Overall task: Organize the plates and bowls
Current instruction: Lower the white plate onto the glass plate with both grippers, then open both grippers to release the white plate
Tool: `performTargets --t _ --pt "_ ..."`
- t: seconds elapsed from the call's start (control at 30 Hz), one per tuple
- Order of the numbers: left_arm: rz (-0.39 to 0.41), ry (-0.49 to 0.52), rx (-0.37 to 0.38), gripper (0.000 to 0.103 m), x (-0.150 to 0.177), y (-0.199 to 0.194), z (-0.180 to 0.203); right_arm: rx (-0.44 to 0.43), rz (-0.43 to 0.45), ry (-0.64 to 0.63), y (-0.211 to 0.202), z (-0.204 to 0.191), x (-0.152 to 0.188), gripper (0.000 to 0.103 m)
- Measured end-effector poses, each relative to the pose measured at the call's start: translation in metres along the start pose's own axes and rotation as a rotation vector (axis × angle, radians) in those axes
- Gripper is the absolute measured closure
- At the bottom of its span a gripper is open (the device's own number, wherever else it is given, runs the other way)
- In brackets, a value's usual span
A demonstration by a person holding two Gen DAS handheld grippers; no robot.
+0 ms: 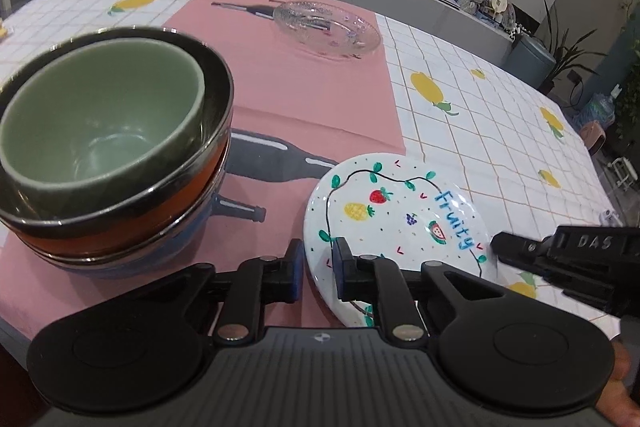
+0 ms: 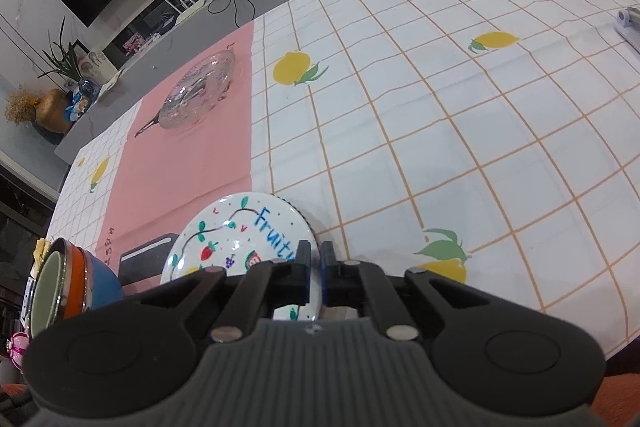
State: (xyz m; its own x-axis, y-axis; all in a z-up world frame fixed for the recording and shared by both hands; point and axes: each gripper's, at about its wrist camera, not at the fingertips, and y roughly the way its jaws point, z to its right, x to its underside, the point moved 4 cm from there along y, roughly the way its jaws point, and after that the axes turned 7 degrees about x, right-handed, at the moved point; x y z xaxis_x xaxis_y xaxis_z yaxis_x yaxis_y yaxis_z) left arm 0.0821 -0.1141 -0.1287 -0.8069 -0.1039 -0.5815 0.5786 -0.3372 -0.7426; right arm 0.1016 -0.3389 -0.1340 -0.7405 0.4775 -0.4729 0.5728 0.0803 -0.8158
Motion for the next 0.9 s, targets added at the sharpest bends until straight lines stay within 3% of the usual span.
performTargets --t 0.1,0.17,0.33,0.5,0.67,0.9 --pt "0.016 0.030 -0.017 0.085 -0.003 -0.003 0.003 0.000 0.036 -0.008 -0.006 -0.003 -0.002 0.094" --pt "0.018 0.046 -0.022 0.083 -0.006 -0.006 0.005 -0.004 0.045 -0.011 -0.007 -0.006 -0.003 0.081" --pt "0.040 0.085 -0.025 0.080 -0.016 -0.014 0.009 -0.007 0.060 -0.036 -0.007 -0.017 -0.006 0.073" --pt "0.039 0.122 0.001 0.080 -0.028 -0.019 0.017 -0.001 0.072 -0.071 -0.001 -0.029 -0.015 0.072" --pt "0.039 0.153 0.010 0.079 -0.050 -0.020 0.020 0.060 0.128 -0.142 0.007 -0.044 -0.034 0.069" --pt "0.048 0.177 0.016 0.079 -0.098 -0.024 0.014 0.021 0.125 -0.134 0.028 -0.065 -0.061 0.068"
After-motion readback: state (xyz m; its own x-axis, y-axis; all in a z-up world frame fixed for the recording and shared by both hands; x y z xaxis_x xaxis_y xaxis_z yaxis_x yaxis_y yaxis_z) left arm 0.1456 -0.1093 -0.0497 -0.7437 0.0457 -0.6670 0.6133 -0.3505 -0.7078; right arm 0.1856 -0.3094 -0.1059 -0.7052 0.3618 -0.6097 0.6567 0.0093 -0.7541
